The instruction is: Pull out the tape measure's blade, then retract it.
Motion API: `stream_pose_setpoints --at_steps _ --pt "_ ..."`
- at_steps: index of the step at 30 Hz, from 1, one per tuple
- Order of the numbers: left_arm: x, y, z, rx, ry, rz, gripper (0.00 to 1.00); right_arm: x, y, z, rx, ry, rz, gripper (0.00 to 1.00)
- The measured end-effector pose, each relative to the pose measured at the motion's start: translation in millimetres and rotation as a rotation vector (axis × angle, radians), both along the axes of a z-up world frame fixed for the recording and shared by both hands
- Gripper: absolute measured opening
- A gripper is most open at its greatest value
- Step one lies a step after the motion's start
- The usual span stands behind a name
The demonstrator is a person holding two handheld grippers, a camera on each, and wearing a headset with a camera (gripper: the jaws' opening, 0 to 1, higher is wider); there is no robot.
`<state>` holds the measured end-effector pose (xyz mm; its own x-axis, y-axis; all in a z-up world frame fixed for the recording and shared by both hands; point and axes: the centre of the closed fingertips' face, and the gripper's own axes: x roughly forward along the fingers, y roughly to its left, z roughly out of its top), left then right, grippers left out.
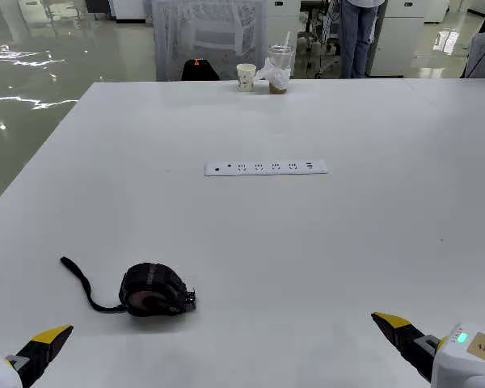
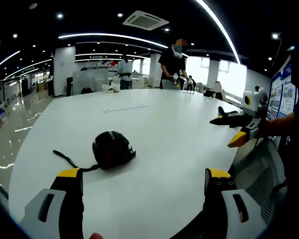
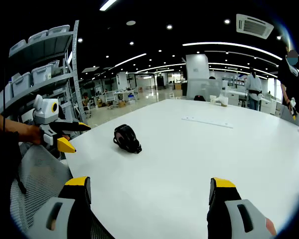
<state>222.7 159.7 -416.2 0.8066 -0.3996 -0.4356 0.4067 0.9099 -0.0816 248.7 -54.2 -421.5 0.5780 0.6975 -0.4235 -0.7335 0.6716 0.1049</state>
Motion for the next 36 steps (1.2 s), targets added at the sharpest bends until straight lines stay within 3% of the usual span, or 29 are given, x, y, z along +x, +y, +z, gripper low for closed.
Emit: stream_pose_setpoints --at_steps 36 --pt "0.9 -2.9 -0.2 0.013 0.006 -0.018 0.99 0.3 -1.2 -3.2 -0.023 -0.004 0.021 0.99"
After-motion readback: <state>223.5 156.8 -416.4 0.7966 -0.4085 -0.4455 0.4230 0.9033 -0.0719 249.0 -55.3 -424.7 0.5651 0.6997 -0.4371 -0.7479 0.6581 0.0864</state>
